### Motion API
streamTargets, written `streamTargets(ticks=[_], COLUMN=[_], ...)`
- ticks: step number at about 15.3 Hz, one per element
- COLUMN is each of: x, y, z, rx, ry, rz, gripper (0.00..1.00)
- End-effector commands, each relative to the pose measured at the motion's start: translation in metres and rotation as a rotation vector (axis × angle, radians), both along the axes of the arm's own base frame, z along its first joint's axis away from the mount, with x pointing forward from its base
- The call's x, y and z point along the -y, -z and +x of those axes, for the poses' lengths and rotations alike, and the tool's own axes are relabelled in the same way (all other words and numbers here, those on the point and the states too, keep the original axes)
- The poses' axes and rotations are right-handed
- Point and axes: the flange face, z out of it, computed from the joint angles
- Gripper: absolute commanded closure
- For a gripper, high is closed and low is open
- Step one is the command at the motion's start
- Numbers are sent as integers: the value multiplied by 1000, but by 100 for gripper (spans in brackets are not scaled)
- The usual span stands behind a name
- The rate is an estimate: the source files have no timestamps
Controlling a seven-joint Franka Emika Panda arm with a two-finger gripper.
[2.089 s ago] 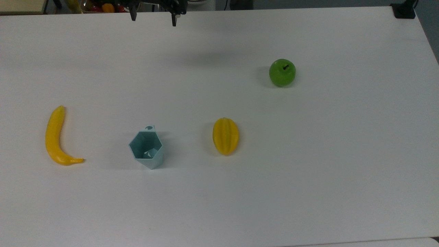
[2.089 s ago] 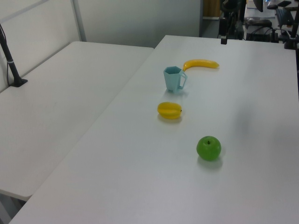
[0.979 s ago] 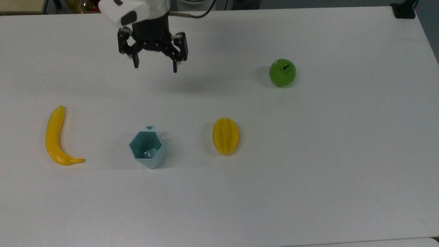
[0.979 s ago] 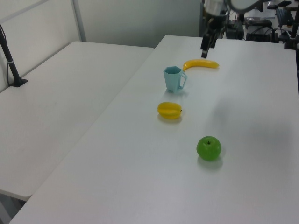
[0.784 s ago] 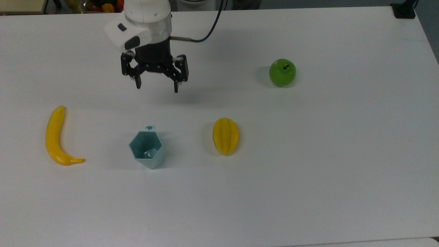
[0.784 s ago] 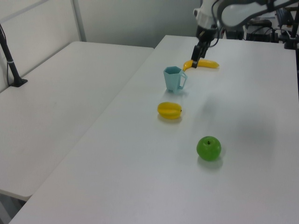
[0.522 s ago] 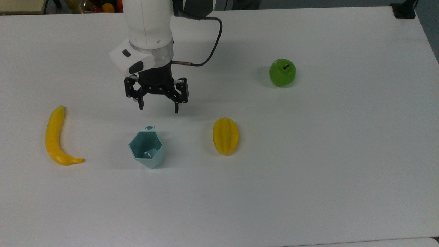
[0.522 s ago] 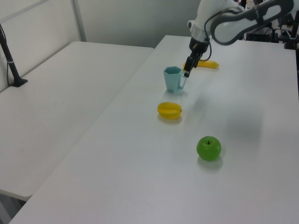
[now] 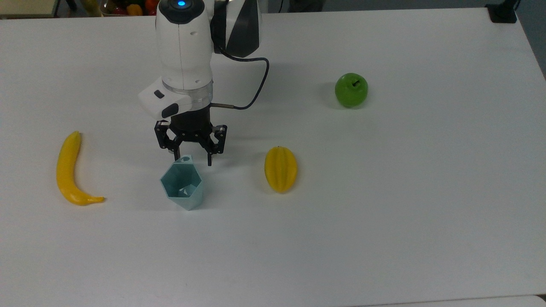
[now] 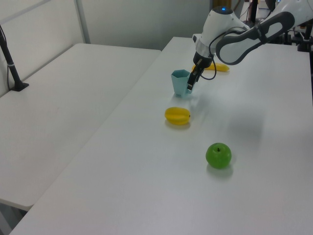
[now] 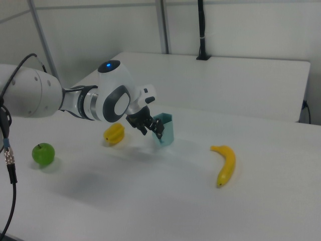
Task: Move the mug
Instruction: 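Lower the open gripper over the rim of the teal mug, then close the gripper on the rim of the teal mug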
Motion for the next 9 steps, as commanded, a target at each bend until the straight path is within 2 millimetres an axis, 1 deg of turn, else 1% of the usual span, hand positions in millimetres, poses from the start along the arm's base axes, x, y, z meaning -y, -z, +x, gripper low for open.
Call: streamTargets(ticks=[1,4,5,7,9], x=[4,6,7,10,10], y=[6,6,5,3,-6], z=[4,4,3,3,-3], rx=[26,29,29,32,32], ry=[-8,-5,-4,1,2], rz=[-16,-15,-15,-16,-17], gripper=[47,75,82,91,93])
